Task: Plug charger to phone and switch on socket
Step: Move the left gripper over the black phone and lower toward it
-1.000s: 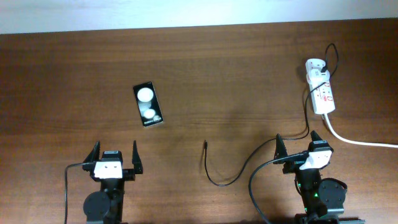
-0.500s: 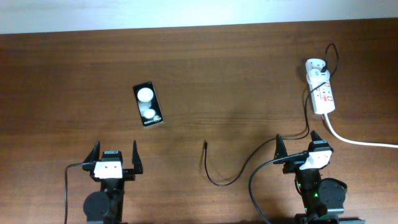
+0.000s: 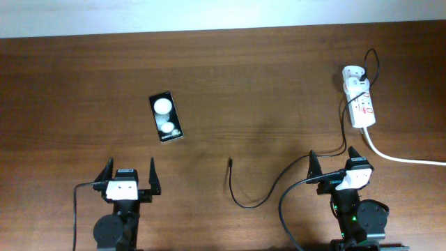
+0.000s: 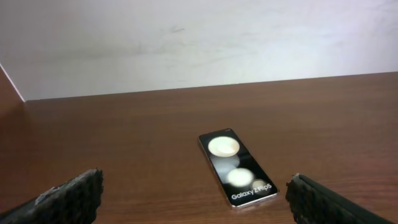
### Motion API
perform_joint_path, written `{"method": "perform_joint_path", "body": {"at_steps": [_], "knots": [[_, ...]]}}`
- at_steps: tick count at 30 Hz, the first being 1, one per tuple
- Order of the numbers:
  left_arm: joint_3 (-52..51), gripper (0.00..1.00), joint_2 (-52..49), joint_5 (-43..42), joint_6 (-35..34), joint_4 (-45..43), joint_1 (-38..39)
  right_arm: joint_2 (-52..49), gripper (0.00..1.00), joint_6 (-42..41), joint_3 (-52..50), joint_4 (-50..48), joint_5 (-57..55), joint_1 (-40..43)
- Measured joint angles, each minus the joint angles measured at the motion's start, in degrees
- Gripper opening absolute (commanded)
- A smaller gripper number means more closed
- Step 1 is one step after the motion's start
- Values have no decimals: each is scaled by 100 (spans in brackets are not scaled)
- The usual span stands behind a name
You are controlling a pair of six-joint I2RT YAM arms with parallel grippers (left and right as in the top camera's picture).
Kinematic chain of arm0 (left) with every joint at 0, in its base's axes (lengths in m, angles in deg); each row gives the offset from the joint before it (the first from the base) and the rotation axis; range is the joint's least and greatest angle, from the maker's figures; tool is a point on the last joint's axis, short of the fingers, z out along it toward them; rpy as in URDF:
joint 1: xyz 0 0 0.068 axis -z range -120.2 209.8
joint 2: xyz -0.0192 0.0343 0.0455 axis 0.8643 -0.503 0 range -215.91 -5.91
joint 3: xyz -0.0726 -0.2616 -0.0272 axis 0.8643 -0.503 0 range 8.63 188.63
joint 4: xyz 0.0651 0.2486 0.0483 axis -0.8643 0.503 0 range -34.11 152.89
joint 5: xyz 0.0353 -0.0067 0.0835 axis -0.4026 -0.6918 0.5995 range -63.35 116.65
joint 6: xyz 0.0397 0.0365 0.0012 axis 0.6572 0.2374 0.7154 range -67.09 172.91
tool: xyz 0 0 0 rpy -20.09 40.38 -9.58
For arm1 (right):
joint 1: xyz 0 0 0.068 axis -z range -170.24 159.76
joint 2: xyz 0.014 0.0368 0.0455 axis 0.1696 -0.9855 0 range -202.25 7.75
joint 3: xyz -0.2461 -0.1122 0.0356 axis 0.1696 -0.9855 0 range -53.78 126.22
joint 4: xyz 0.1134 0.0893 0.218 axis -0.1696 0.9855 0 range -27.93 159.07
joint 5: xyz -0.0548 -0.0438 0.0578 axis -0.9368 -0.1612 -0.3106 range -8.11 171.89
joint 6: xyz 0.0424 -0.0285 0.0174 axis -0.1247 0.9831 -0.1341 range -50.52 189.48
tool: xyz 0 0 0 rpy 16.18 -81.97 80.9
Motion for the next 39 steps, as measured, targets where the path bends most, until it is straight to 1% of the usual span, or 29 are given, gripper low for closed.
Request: {"method": "perform_joint_path", "body": {"at_steps": [3, 6, 9, 10, 11, 14, 18, 19, 21, 26, 30, 31, 33, 35, 36, 37, 39], "knots": [[55, 99, -4, -42, 0, 83, 0, 0, 99, 0, 0, -2, 0, 0], [643, 99, -33, -37, 0, 660, 0, 0, 99, 0, 0, 0, 0, 0], [1176, 99, -479, -33, -2, 717, 0, 0, 99, 0, 0, 0, 0, 0], [1561, 99, -1032, -13, 0, 702, 0, 0, 99, -2, 0, 0, -20, 0], [1738, 99, -1338, -15, -2, 726, 0, 2, 99, -2, 0, -2, -20, -2], [2723, 99, -2951, -20, -4, 778, 0, 2, 99, -2, 0, 0, -42, -2], [3971, 99, -4752, -66, -50, 914, 0, -7, 99, -4, 0, 2, -57, -2], [4168, 99, -5051, -129, -50, 918, 0, -9, 99, 0, 0, 2, -61, -2], [4448, 99, -5613, -343, -68, 704, 0, -11, 99, -2, 0, 2, -63, -4], [4481, 99, -6347, -557, -70, 990, 0, -11, 99, -2, 0, 2, -63, -7], [4485, 99, -6518, -745, -291, 1062, 33, -11, 98, -2, 0, 2, -63, -7], [4535, 99, -6524, -671, -514, 1266, 92, -11, 99, 0, 0, 2, -61, -7], [4927, 99, -6658, -509, -684, 1860, 136, -11, 99, 0, 0, 2, -61, -7], [5735, 99, -7020, -393, -791, 2420, 136, -11, 99, -2, 0, 2, -63, -7], [6365, 99, -7451, -356, -909, 2699, 136, -11, 99, 0, 0, 2, -63, -7], [6572, 99, -7617, -352, -968, 2924, 136, -9, 99, 0, 0, 2, -63, -7], [7272, 99, -8321, -328, -1220, 3189, 214, -11, 99, -4, 0, 2, -63, -7]]}}
